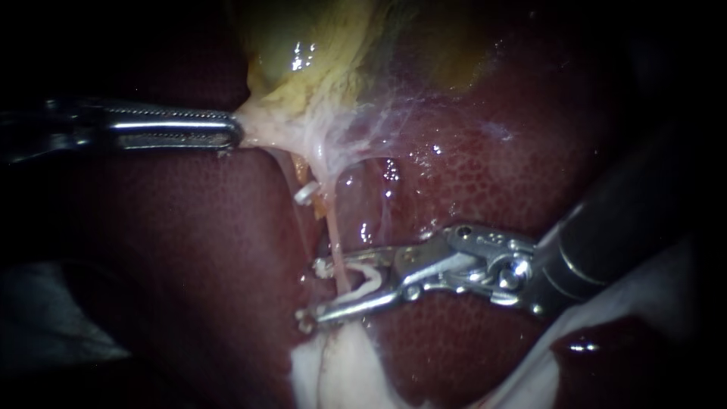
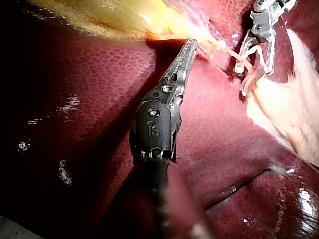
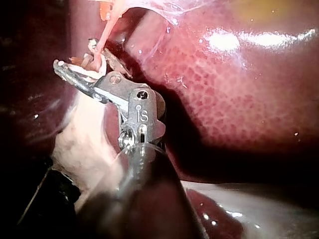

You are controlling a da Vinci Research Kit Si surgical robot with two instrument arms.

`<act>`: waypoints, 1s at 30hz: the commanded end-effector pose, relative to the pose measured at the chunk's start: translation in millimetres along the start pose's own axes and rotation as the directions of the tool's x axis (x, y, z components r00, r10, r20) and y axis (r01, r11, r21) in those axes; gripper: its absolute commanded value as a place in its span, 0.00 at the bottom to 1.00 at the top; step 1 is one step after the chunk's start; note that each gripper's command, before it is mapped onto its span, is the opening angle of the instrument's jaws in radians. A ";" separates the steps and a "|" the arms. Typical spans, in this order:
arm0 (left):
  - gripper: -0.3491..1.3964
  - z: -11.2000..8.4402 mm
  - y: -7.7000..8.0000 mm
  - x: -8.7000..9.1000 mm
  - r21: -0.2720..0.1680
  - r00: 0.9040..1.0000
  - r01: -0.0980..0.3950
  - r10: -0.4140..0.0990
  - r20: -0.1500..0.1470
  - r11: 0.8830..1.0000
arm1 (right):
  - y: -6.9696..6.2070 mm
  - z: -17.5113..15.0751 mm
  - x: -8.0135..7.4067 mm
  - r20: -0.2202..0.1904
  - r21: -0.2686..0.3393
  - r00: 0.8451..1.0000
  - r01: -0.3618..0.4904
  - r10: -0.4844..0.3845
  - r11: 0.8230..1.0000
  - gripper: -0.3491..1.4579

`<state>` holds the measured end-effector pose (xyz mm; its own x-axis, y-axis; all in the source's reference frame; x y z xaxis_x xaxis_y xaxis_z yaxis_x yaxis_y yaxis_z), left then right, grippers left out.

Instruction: Clipping first clip right tube

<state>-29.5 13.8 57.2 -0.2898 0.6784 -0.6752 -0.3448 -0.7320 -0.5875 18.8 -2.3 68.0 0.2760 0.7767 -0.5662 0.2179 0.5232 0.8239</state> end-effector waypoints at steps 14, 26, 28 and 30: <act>0.00 0.0 -0.1 -0.1 0.004 1.000 0.000 0.000 0.000 1.000 | -2.3 -0.5 1.7 -0.003 0.088 1.000 -0.014 0.014 0.996 0.32; 0.00 0.0 -0.2 -0.1 0.004 1.000 0.000 0.000 0.000 1.000 | -2.7 -1.5 1.1 0.002 0.087 0.993 -0.118 0.119 0.989 0.00; 0.00 0.0 -0.2 -0.1 0.004 1.000 0.000 0.000 0.000 1.000 | -2.7 -1.5 1.1 0.005 0.086 0.992 -0.124 0.124 0.989 0.00; 0.00 0.0 -0.2 -0.1 0.004 1.000 0.000 0.000 0.000 1.000 | -2.7 -1.5 1.1 0.005 0.086 0.992 -0.124 0.124 0.989 0.00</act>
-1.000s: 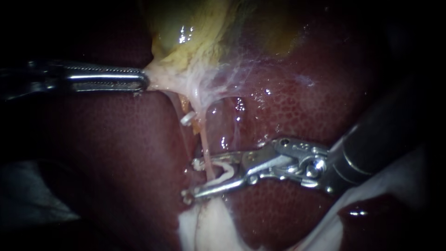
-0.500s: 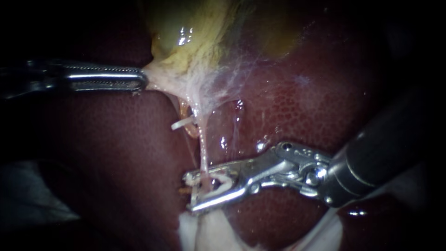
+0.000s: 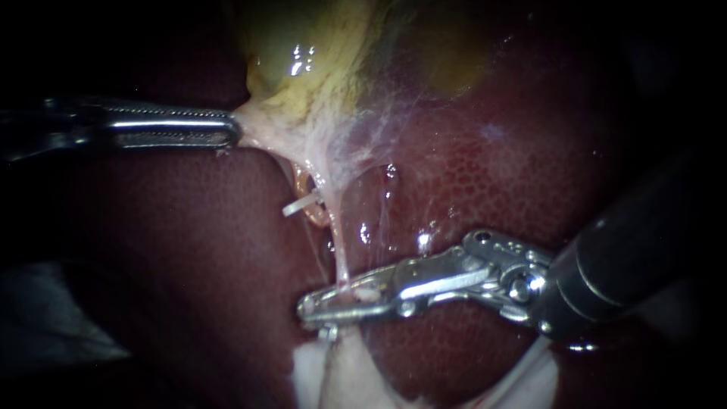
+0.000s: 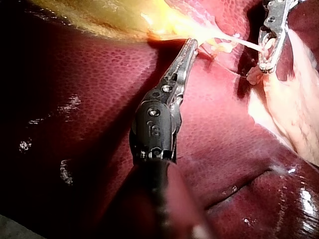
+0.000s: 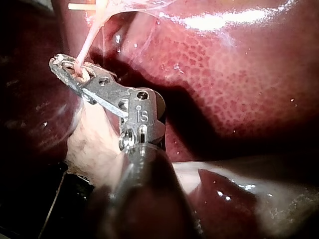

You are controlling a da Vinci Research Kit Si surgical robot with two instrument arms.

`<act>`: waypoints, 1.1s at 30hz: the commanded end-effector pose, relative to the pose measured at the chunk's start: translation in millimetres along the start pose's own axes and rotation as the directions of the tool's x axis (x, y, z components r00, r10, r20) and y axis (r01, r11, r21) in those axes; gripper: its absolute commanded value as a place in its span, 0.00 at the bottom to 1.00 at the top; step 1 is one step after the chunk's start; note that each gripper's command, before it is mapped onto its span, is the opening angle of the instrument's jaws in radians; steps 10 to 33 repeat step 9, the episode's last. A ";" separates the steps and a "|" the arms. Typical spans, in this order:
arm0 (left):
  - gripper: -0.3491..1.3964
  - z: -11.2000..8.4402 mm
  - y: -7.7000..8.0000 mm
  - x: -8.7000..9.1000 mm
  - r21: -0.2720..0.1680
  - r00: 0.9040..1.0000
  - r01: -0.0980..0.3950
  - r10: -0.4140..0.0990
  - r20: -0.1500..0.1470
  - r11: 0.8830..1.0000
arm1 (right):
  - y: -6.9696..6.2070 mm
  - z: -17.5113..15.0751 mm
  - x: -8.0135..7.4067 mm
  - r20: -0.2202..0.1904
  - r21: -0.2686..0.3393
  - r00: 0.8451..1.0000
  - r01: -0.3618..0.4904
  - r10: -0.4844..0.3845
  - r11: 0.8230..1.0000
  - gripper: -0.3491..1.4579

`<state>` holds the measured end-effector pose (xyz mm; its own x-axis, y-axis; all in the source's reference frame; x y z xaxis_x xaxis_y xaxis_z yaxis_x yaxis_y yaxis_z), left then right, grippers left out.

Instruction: Clipping first clip right tube

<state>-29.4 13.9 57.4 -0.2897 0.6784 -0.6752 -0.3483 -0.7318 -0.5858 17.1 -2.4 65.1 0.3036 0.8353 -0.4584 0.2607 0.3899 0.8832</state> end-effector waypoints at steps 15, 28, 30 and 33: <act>0.00 0.1 -0.2 -0.1 0.000 1.000 0.000 0.000 0.000 1.000 | 0.1 0.0 -0.2 0.008 -0.003 1.000 0.001 -0.001 1.000 0.00; 0.00 0.1 -0.2 -0.1 0.000 1.000 0.000 0.000 0.000 1.000 | 0.1 0.0 -0.2 0.008 -0.003 1.000 0.001 -0.001 1.000 0.00; 0.00 0.1 -0.2 -0.1 0.000 1.000 0.000 0.000 0.000 1.000 | 0.1 0.0 -0.2 0.008 -0.003 1.000 0.001 -0.001 1.000 0.00; 0.00 0.1 -0.2 -0.1 0.000 1.000 0.000 0.000 0.000 1.000 | 0.1 0.0 -0.2 0.008 -0.003 1.000 0.001 -0.001 1.000 0.00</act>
